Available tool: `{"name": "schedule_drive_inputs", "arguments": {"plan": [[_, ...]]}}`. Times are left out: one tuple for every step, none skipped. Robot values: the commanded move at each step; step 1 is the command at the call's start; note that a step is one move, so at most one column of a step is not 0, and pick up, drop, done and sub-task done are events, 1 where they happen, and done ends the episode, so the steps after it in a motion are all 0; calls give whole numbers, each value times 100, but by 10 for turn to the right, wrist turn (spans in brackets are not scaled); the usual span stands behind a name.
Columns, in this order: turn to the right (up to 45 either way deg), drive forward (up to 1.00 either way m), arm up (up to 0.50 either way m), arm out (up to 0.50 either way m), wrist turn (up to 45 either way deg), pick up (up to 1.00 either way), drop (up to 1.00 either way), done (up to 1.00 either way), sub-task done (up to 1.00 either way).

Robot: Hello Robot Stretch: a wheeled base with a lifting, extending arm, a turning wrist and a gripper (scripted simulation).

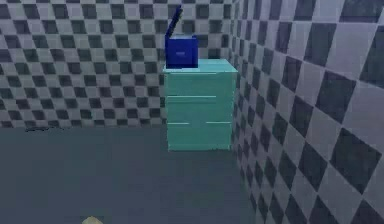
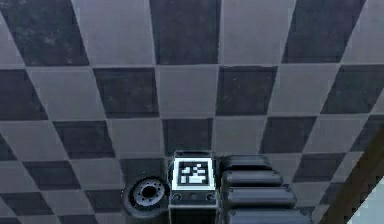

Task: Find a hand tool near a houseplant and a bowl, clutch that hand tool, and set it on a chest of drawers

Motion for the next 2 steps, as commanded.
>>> {"name": "schedule_drive_inputs", "arguments": {"plan": [[0,100,0,0,0,0,0,0,0],[30,0,0,0,0,0,0,0,0]]}}
